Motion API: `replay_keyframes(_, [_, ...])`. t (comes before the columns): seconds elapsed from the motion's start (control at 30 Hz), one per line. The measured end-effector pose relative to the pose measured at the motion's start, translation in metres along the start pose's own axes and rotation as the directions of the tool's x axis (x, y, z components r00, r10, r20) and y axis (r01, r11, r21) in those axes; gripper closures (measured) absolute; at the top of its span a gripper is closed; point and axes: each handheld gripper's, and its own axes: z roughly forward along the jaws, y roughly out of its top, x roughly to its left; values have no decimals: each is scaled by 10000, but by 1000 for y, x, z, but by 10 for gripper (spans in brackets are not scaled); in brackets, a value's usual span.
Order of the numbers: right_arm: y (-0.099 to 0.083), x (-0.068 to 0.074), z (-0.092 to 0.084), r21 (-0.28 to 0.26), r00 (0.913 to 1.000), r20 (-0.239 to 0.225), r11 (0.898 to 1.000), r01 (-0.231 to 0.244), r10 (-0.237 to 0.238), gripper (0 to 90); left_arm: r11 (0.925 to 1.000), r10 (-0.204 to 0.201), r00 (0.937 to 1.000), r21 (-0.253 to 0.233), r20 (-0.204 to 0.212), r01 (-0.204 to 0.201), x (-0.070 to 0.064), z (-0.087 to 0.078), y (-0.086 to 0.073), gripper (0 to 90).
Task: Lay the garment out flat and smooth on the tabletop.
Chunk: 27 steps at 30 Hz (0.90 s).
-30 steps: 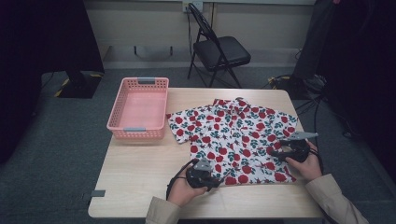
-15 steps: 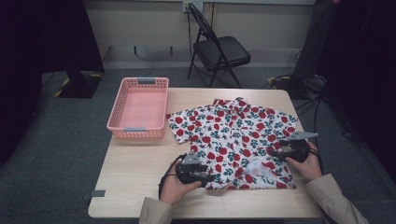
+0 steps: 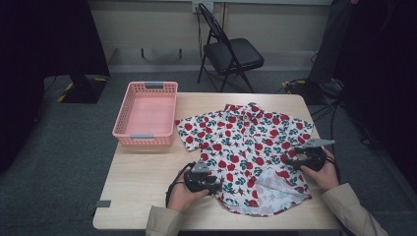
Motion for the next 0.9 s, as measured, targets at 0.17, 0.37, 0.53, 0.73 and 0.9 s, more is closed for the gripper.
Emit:
replay_keyframes(0.17, [0,0,0,1,10000,3,10000,4,-4,233,9995,-61,9999,324,-127,65,3,-4,-1,880])
replay_keyframes(0.37, [0,0,0,1,10000,-2,10000,1,-1,233,9997,-14,9998,243,-185,19,1,-14,-3,889])
replay_keyframes(0.53, [0,0,0,0,10000,-1,10000,0,0,233,9998,-62,9998,195,-172,65,2,-21,-5,890])
replay_keyframes(0.73, [0,0,0,0,10000,-1,10000,1,-1,233,9997,-257,9996,-28,-74,257,4,-28,-8,887])
replay_keyframes(0.9, [0,0,0,1,10000,-5,10000,1,-1,233,9987,-502,9987,-127,-41,501,3,-37,-11,877])
